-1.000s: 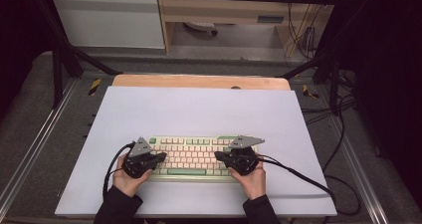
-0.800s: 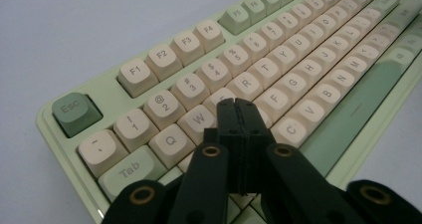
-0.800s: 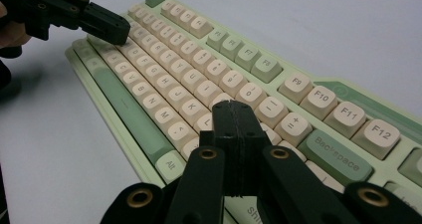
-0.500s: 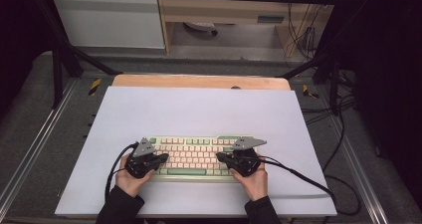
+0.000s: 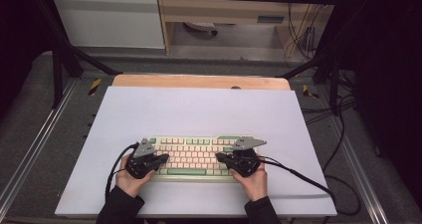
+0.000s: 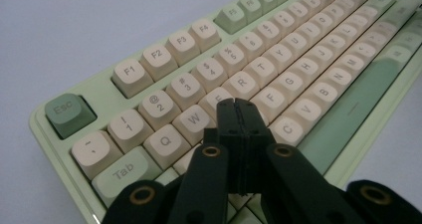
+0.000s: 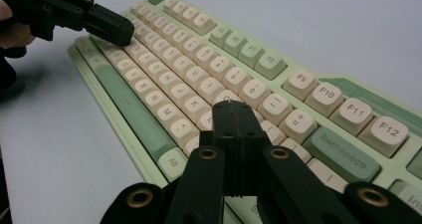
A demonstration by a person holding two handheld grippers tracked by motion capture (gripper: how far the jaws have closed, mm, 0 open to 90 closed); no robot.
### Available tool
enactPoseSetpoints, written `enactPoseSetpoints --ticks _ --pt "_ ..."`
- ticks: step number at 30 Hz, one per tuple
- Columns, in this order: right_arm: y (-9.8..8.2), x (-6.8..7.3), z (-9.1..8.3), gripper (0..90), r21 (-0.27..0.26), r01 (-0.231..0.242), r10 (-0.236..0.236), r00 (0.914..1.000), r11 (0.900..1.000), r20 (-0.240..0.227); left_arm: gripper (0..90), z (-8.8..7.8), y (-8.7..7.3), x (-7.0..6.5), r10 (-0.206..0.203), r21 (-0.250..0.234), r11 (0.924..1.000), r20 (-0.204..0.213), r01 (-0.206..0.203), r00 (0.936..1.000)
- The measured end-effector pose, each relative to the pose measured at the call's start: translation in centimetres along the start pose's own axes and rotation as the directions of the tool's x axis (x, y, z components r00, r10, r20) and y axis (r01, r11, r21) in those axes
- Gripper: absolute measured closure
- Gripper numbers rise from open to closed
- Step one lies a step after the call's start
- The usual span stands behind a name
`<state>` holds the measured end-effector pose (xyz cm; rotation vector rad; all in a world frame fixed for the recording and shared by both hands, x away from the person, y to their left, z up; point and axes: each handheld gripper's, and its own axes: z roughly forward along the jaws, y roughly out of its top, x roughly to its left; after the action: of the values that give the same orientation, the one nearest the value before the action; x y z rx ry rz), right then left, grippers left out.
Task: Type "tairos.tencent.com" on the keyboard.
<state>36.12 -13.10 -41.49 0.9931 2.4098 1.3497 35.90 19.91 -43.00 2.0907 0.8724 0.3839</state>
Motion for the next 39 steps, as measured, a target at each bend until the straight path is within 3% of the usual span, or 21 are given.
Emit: enactPoseSetpoints --ticks 17,30,39 --pt "0.3 0.0 -0.1 90.0 -0.016 -0.017 0.016 0.9996 1.0 -0.024 90.0 -1.9 -0.5 1.1 -0.024 -0.025 0.9994 -0.008 0.024 0.9997" --pt "0.6 1.0 1.4 90.0 0.012 -0.008 0.009 0.9983 1.0 -0.058 90.0 -2.3 -0.6 1.5 -0.031 -0.032 0.999 -0.01 0.031 0.9995" --pt "-0.2 1.1 2.5 90.0 0.054 0.004 -0.001 0.9987 0.999 -0.05 90.0 -2.3 -0.6 1.5 -0.031 -0.032 0.999 -0.011 0.031 0.9995"
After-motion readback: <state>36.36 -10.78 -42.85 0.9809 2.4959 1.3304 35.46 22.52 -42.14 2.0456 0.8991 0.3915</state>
